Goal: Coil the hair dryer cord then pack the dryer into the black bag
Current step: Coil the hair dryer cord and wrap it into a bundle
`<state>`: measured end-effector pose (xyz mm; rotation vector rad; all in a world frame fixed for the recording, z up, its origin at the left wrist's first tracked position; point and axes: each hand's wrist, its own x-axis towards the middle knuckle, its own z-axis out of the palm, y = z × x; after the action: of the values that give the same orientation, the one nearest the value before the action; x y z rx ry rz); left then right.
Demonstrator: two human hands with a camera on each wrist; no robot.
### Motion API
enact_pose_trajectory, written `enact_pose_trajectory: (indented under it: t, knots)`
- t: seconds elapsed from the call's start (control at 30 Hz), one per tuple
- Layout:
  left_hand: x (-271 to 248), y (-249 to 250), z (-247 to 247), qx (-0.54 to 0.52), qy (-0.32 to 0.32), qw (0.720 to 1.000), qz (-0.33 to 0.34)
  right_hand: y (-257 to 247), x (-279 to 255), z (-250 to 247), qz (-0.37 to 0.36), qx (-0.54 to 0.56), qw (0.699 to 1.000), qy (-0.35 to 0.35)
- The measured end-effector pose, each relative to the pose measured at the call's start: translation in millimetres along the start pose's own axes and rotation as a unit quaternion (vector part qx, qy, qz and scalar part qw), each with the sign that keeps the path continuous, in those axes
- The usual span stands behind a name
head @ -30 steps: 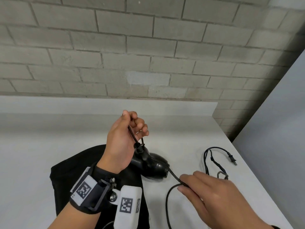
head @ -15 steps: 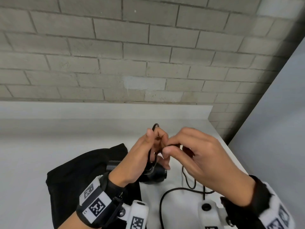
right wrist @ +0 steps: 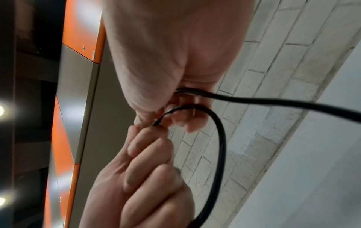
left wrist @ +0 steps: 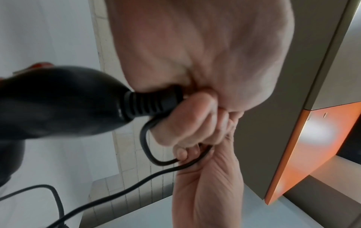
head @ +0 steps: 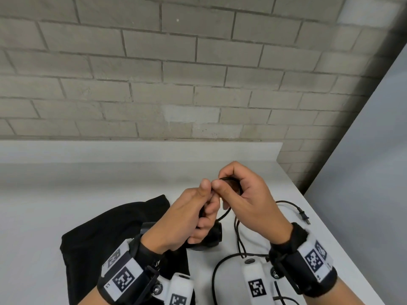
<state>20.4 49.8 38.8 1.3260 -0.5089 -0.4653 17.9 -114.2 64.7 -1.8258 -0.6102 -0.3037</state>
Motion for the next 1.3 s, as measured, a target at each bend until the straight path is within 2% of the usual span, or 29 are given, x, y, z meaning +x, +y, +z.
enact_pose_trajectory:
  t: [0.13, 0.27, 0.37, 0.53, 0.67, 0.83, 0.93, 1.03, 1.17, 1.3]
  knots:
    - [1, -3, 5, -0.025, 0.030, 0.998, 0.042, 6, 1, 4, 0.006, 0.009, 0.999, 0.051]
    - [2, -3, 0, -0.124, 0.065, 0.990, 0.025, 19, -5, 6, 0.043, 0.012, 0.998, 0.038]
    - [2, -4, -7, -0.217, 0.075, 0.972, 0.043, 36, -20, 9, 0.087, 0.018, 0.995, 0.053]
    - [0, -2, -16, -0.310, 0.118, 0.939, 0.089, 65, -59, 12, 0.170, -0.020, 0.985, 0.020]
    - [-1, 3, -21, -0.307, 0.175, 0.929, 0.107, 81, -91, 6, 0.200, -0.070, 0.977, 0.005]
    - [1, -1, -19, -0.270, 0.216, 0.930, 0.126, 73, -113, -5, 0.130, -0.247, 0.960, 0.012]
    - [3, -2, -17, -0.214, 0.237, 0.939, 0.131, 52, -115, -11, 0.039, -0.381, 0.924, -0.002]
    - [5, -3, -14, -0.192, 0.235, 0.944, 0.125, 33, -111, -10, -0.043, -0.474, 0.878, -0.045]
    - [8, -3, -9, -0.154, 0.220, 0.957, 0.114, 12, -104, -8, -0.103, -0.530, 0.837, -0.088]
    - [7, -2, -3, -0.102, 0.212, 0.966, 0.103, -4, -94, -7, -0.136, -0.516, 0.835, -0.134]
